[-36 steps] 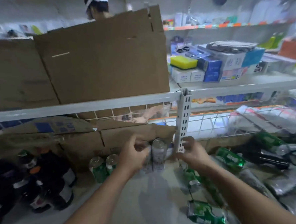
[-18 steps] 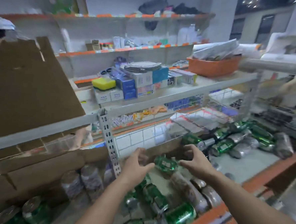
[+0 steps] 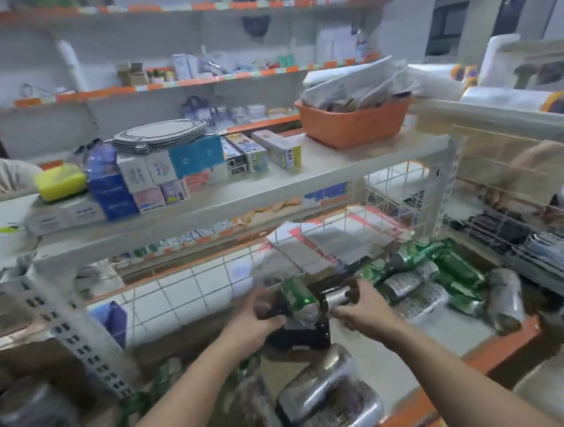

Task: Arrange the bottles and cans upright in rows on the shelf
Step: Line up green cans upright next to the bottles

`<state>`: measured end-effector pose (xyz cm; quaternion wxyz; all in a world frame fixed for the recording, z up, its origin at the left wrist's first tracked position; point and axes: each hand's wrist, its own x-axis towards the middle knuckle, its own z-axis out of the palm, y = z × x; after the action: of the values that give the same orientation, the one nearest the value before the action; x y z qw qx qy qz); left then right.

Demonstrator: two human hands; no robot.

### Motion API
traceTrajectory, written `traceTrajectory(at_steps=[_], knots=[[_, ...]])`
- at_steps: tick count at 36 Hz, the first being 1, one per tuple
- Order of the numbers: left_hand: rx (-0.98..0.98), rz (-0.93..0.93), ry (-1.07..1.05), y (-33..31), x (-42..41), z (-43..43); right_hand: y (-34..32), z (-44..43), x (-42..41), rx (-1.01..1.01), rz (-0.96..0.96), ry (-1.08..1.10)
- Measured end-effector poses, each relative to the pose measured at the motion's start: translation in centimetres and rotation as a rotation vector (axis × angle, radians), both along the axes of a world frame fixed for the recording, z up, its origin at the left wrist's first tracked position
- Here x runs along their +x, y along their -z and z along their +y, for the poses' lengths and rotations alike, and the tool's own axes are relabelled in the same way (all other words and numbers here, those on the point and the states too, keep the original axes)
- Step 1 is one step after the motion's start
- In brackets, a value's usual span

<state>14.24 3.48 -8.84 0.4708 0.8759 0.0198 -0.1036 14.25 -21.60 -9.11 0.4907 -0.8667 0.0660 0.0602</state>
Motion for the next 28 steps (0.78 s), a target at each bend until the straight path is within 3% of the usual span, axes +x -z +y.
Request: traceTrajectory(at_steps=[7, 14, 22, 28], knots=[[0.049, 0.022, -0.084, 1.6, 1.1, 1.6, 2.7, 3.7, 2.9, 0.016, 0.082, -0.098], [0.066, 0.02, -0.18, 2.9, -0.3, 4.7, 5.3, 7.4, 5.2, -0.212, 0.086, -0.093], [0.083, -0.001, -0.245, 2.9, -1.5, 6.4, 7.1, 7.5, 5.2, -0.122, -0.024, 0.004], [0.051, -0.051, -0.208, 1.5, -2.3, 7.4, 2.1, 8.7, 2.6, -0.011, -0.178, 0.022]])
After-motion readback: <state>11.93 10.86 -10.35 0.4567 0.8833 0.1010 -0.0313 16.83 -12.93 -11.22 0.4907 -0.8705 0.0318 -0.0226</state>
